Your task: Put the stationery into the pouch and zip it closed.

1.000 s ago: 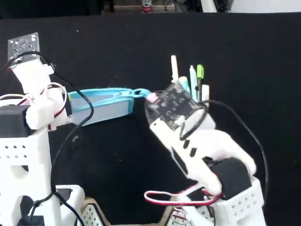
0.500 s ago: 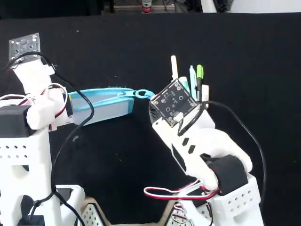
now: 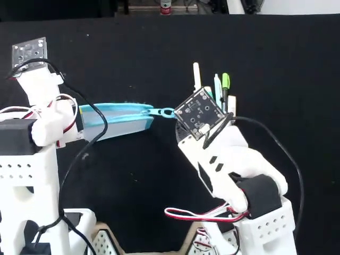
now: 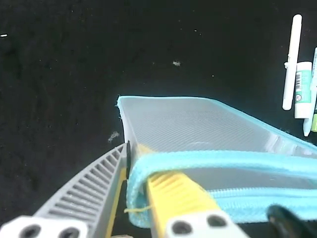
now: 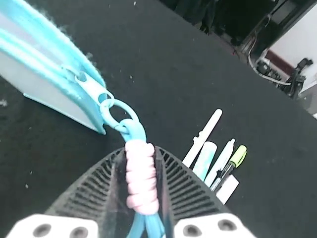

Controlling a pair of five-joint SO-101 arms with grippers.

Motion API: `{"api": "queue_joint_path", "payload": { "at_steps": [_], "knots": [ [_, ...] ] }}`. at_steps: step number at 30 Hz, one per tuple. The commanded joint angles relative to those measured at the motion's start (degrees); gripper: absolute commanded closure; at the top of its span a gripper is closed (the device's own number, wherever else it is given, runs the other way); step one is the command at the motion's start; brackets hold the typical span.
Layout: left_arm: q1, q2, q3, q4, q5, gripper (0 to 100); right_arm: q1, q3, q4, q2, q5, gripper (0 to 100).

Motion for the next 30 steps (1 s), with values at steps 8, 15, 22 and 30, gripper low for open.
{"api": "queue_joint_path", "payload": {
  "at_steps": [8,15,22,30],
  "knots": [
    [0.22,-0.62,-0.13,-0.18,-0.7,97,-1.76,-16.57,11.96,-0.92,-4.48,80.5],
    [0.22,-0.62,4.79,-1.49,-6.95,97,-1.76,-17.54,12.31,-0.22,-9.14,80.5],
    [0.22,-7.38,12.18,-8.79,-7.91,97,5.27,-10.15,2.55,7.96,-8.62,86.1],
    [0.13,-24.18,18.33,-18.2,-7.82,97,16.26,-8.75,-3.43,17.89,-9.05,86.1]
  ]
}}
